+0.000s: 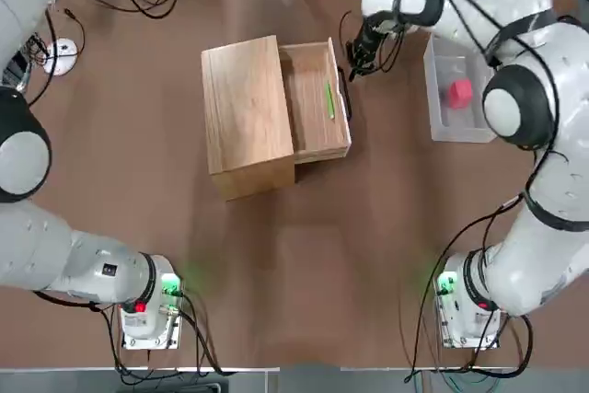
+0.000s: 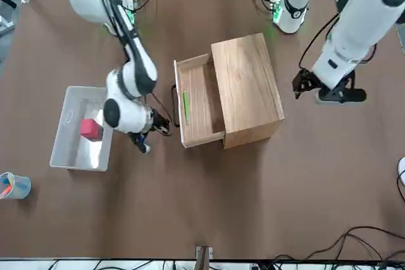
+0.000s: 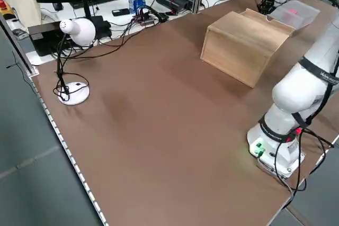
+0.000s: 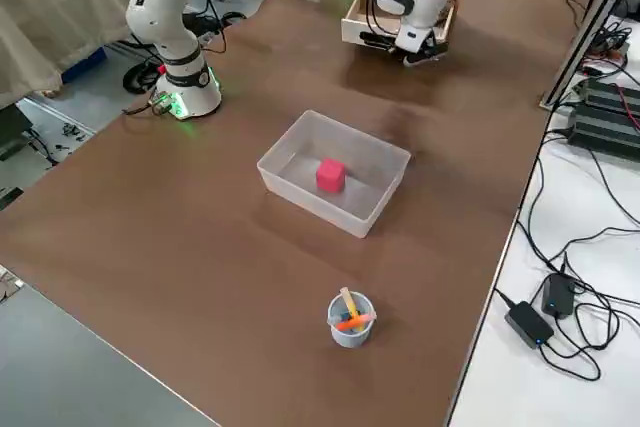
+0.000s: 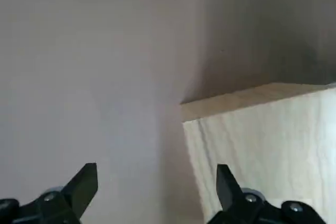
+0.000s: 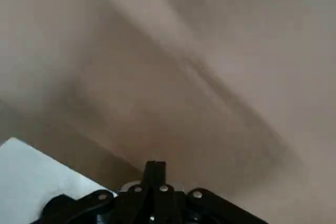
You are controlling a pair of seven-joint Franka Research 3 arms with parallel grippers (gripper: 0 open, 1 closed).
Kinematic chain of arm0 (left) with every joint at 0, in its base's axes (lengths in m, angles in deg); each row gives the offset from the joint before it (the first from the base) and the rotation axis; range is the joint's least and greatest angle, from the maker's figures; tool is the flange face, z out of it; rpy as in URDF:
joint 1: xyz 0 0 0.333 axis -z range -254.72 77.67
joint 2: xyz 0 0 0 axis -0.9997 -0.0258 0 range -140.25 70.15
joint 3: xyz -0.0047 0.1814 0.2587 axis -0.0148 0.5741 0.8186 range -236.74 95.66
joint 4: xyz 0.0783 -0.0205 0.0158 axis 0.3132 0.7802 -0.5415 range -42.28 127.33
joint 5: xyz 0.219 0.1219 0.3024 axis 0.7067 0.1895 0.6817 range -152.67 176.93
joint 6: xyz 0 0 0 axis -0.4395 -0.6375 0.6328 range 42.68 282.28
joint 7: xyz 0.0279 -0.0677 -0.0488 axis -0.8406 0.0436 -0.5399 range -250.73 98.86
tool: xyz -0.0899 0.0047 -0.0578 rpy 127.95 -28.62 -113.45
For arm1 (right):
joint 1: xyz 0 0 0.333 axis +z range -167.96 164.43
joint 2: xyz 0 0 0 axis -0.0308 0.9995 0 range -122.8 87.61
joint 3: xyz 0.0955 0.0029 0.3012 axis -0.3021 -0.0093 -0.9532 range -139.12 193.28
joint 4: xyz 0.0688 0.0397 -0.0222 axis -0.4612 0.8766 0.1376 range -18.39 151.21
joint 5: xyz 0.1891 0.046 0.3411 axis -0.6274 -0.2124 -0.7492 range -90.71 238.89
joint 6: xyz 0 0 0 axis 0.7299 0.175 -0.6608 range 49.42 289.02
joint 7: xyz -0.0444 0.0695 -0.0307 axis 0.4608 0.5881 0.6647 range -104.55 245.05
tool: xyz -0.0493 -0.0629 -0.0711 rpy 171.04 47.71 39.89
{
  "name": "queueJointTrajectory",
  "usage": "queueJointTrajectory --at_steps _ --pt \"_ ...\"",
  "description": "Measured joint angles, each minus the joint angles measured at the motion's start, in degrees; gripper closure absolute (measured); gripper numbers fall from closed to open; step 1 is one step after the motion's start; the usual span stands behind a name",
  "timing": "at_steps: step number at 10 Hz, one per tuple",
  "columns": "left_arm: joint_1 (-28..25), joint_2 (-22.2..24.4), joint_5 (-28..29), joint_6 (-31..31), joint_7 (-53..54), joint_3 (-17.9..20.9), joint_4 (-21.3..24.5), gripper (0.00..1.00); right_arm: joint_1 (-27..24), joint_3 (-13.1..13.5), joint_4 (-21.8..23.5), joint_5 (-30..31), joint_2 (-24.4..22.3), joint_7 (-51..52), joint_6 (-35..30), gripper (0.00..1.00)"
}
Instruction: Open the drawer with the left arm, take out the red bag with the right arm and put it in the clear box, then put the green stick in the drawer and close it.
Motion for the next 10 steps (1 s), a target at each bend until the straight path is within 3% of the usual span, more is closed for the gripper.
queueJointTrajectory --at_steps 4,6,10 --pt "-0.1 1.7 -0.1 -6.6 7.2 5.9 -3.1 0.0 -0.1 0.6 4.2 -6.1 1.6 -1.9 5.5 0.99" --pt "-0.1 2.4 -0.1 -7.2 9.9 6.9 -3.2 0.0 -0.2 0.5 6.8 -8.7 1.6 -2.1 6.1 0.99" --pt "-0.1 2.8 -0.1 -7.2 11.5 7.8 -3.4 0.0 0.1 -0.9 7.1 -11.8 1.4 -2.4 5.9 0.99"
